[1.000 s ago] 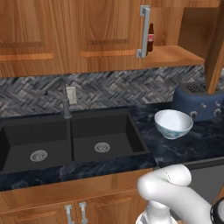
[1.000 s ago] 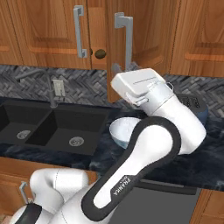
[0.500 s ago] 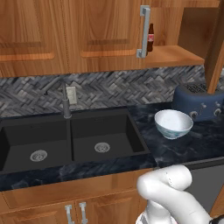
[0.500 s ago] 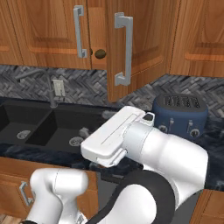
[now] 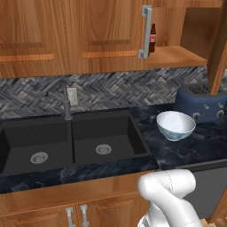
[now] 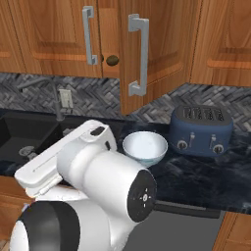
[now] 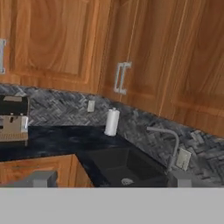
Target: Open the cabinet. Pick the kiwi and kiwi from the cabinet and place them into the bowl. Then close the cabinet.
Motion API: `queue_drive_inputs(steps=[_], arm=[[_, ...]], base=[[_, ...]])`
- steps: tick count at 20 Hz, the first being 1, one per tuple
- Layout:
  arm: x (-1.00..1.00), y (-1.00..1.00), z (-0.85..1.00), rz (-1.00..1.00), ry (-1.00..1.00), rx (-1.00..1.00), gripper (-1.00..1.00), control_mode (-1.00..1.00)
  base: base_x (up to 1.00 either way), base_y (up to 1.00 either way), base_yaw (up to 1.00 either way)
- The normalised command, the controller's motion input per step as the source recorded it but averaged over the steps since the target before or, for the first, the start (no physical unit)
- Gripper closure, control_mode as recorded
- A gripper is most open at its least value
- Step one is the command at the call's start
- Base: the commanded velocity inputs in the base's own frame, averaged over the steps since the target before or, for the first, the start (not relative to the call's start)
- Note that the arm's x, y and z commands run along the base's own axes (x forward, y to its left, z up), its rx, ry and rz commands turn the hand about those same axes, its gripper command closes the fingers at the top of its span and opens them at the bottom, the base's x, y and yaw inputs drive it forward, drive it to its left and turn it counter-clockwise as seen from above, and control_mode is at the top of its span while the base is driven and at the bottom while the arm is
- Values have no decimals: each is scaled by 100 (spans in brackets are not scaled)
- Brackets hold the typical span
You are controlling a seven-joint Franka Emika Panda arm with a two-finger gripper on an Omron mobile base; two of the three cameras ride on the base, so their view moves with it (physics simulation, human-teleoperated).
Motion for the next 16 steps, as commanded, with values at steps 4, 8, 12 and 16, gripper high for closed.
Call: queue_drive_inputs(steps=[4, 8, 12, 16], arm=[[1, 100, 7, -39, -23, 0, -100, -100], [47, 74, 0, -54, -11, 0, -100, -100], [63, 27, 0, -66, -2, 0, -100, -100], [68, -1, 0, -63, 0, 0, -100, -100]], base=[[0, 0, 0], [0, 0, 0], [0, 0, 0], [0, 0, 0]])
